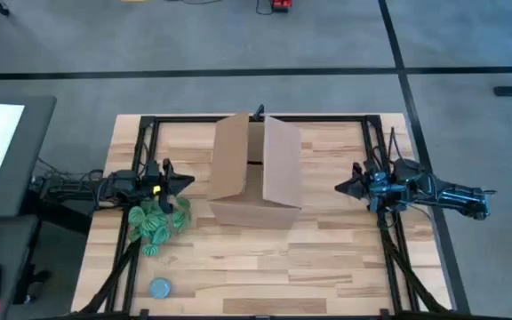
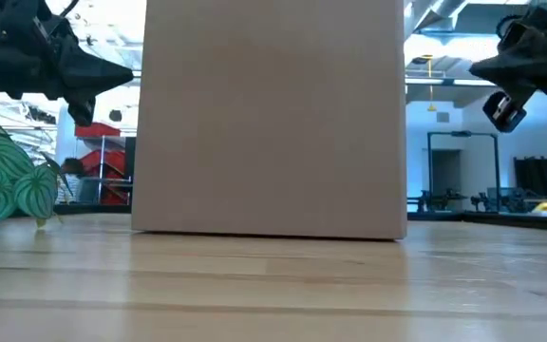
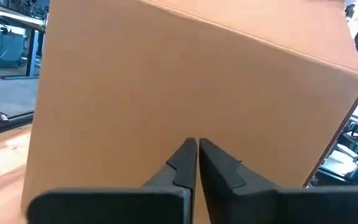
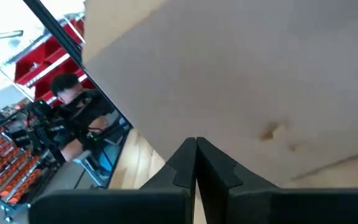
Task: Wrap mug
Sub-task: Return to Home Position
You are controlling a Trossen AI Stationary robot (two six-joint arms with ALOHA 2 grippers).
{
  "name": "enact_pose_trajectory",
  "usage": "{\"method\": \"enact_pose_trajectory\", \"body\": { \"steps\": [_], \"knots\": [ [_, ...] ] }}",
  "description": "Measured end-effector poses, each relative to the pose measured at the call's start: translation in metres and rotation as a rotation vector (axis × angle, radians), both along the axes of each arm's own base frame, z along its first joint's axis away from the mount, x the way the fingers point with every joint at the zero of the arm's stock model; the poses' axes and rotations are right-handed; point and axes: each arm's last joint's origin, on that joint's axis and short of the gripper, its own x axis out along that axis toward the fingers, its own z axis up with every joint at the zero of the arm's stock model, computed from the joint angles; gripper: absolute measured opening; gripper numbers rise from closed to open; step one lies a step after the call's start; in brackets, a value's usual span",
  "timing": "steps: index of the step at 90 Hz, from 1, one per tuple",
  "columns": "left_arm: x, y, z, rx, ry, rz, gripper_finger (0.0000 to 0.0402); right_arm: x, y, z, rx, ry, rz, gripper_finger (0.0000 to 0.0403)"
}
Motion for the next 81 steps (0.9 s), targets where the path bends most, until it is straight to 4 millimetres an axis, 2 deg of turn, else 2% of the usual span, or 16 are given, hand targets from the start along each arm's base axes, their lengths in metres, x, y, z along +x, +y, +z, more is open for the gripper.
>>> {"method": "enact_pose_trajectory", "body": {
  "steps": [23,31,44,50,63,81],
  "knots": [
    [0.0,0.0,0.0,-0.001,-0.001,0.0,0.0,-0.001,0.0,-0.006,0.036,0.059,0.0,0.0],
    [0.0,0.0,0.0,-0.001,-0.001,0.0,0.0,0.0,0.0,-0.001,-0.098,0.003,-0.014,0.0],
    [0.0,0.0,0.0,-0.001,-0.002,0.0,0.0,0.003,-0.001,0.0,-0.521,-0.073,-0.045,0.0],
    [0.0,0.0,0.0,-0.001,-0.002,0.0,0.0,0.005,-0.001,-0.004,-0.648,-0.073,-0.061,0.0],
    [0.0,0.0,0.0,-0.001,-0.002,0.0,0.0,0.013,-0.004,-0.028,-0.692,-0.067,-0.145,0.0],
    [0.0,0.0,0.001,-0.001,-0.004,-0.001,0.0,0.015,-0.003,-0.03,-0.783,-0.085,-0.142,0.0]
  ]
}}
